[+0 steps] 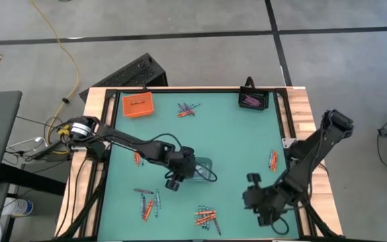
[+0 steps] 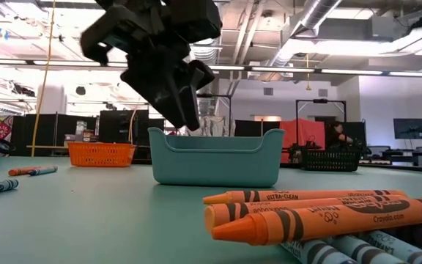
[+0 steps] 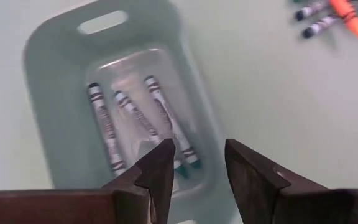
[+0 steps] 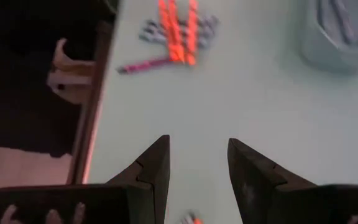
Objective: Sort crayons
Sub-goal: Put the orange crayon into the orange bin
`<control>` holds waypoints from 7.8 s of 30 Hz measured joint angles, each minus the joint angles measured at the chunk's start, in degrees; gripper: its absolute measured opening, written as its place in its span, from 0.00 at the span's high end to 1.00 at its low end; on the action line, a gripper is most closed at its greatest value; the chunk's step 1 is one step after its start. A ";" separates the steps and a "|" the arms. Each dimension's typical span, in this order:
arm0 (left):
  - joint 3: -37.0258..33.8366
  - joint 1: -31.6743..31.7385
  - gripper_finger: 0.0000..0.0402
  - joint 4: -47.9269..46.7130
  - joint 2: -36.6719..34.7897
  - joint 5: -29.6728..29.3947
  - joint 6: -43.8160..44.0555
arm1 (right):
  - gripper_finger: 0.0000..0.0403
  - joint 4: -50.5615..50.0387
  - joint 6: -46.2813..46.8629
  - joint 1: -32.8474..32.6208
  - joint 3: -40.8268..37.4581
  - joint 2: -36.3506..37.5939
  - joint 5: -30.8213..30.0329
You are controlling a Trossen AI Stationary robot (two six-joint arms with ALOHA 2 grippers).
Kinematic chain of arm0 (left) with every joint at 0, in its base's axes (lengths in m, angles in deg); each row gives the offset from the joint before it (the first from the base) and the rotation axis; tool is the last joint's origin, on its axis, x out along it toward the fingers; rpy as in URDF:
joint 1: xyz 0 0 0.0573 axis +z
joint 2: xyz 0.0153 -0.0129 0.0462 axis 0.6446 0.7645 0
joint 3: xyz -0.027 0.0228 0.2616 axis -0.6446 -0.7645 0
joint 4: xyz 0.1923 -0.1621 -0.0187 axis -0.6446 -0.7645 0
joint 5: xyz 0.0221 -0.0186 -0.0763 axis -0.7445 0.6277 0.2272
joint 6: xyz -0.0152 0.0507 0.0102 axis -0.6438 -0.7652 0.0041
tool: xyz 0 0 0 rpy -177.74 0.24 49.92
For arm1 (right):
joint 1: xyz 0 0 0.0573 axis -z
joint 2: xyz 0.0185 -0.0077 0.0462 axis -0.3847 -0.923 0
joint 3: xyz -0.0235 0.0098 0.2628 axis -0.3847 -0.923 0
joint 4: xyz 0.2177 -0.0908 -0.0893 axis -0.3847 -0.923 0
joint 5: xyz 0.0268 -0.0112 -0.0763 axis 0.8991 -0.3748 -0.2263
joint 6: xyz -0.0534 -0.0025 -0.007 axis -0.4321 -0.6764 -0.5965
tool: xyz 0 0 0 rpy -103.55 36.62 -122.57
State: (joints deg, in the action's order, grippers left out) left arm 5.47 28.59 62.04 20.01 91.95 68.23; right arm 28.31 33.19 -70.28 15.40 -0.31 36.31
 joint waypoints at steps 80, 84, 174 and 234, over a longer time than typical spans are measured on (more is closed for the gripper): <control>0.02 -23.74 0.67 -1.82 -1.53 -15.15 15.02 | 0.99 18.58 -19.67 12.94 11.03 -28.78 0.87; 0.02 -23.74 0.67 -0.72 -1.53 -19.75 14.29 | 0.99 13.36 -21.20 12.68 14.78 -28.78 -1.39; 0.02 -16.57 0.99 54.68 -6.13 -13.84 -33.05 | 0.71 2.62 -31.08 -1.27 24.90 -13.35 -43.32; -0.70 61.98 0.81 -27.45 -5.11 -19.17 -13.33 | 0.65 -20.47 24.55 -3.69 3.67 -13.86 -40.65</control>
State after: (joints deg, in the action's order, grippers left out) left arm 4.77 90.57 34.59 14.90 72.79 54.90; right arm 7.85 57.74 -73.97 19.07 -14.17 -4.34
